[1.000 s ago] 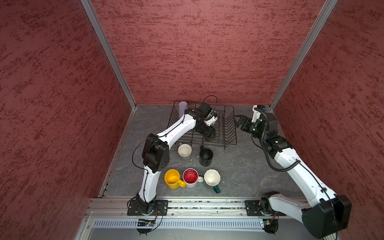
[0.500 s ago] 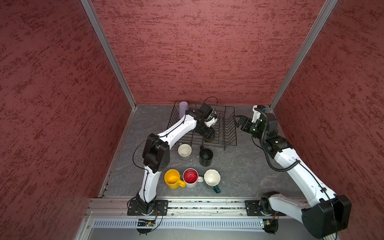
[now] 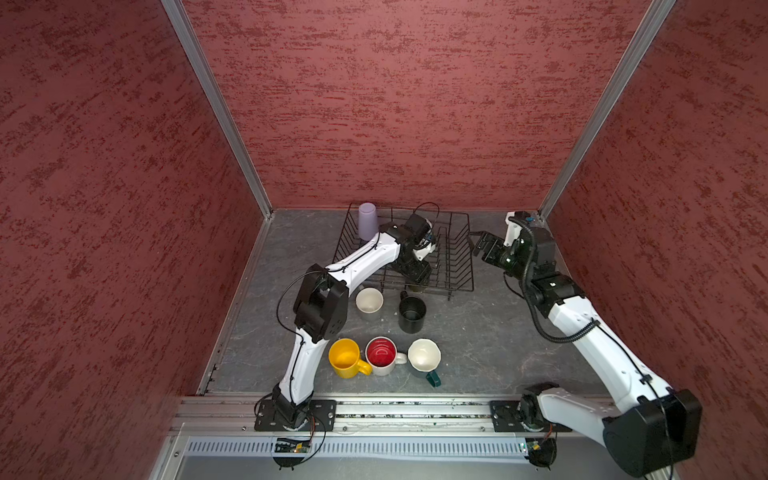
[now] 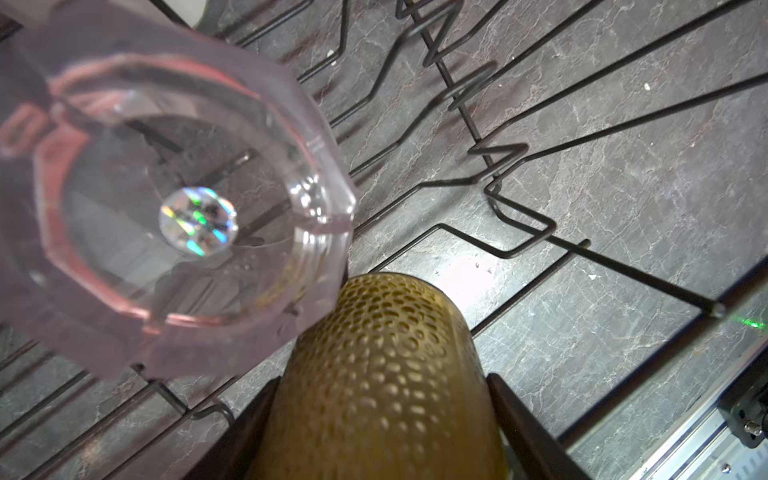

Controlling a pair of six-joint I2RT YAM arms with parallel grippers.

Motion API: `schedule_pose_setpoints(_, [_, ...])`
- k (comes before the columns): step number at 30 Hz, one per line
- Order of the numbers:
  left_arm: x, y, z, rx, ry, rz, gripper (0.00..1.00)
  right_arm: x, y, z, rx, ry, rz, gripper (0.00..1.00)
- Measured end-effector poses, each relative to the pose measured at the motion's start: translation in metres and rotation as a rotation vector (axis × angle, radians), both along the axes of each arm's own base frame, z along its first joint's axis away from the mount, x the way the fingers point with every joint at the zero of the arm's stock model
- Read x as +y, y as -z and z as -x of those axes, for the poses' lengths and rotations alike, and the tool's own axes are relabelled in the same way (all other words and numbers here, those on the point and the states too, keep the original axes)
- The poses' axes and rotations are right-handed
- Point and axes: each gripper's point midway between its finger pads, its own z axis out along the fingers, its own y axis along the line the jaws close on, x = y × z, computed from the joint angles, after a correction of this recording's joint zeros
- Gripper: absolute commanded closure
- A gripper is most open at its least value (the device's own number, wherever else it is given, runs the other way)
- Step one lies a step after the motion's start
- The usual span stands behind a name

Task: Load the cups into the dish rack
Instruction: 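Lower the olive glass upside down into the rack with the left gripper, then open the left gripper and raise it while the right gripper moves toward the mugs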

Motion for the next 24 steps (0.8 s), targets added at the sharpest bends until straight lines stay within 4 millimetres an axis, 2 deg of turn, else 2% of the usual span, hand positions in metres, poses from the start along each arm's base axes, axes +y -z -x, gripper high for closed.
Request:
schedule_pose_setpoints(1, [0.0, 0.0, 0.0, 0.0, -0.001, 0.0, 0.5, 0.0, 0.001, 0.0, 0.001, 0.0, 0.0, 0.01])
schedule_pose_setpoints(4, [0.0, 0.001, 0.0, 0.001, -0.004, 0.0, 0.31, -0.001, 0.002, 0.0, 0.003, 0.002, 0.001, 0.01])
schedule_pose_setpoints(10, [0.0, 0.0, -0.002, -0.01, -0.005, -0.004, 0.12, -0.003, 0.002, 0.0, 0.003, 0.006, 0.001, 0.01])
schedule_pose_setpoints(13, [0.001, 0.0, -0.004, -0.015, -0.006, -0.007, 0.07, -0.003, 0.001, 0.0, 0.001, 0.007, 0.0, 0.01])
schedule_pose_setpoints(17, [0.0, -0.001, -0.005, -0.021, -0.006, -0.006, 0.05, -0.004, 0.001, 0.0, -0.001, 0.009, 0.0, 0.02])
schedule_pose_setpoints(24, [-0.001, -0.01, -0.005, -0.036, -0.014, 0.03, 0.04, -0.003, 0.011, 0.004, 0.051, -0.011, 0.04, 0.14])
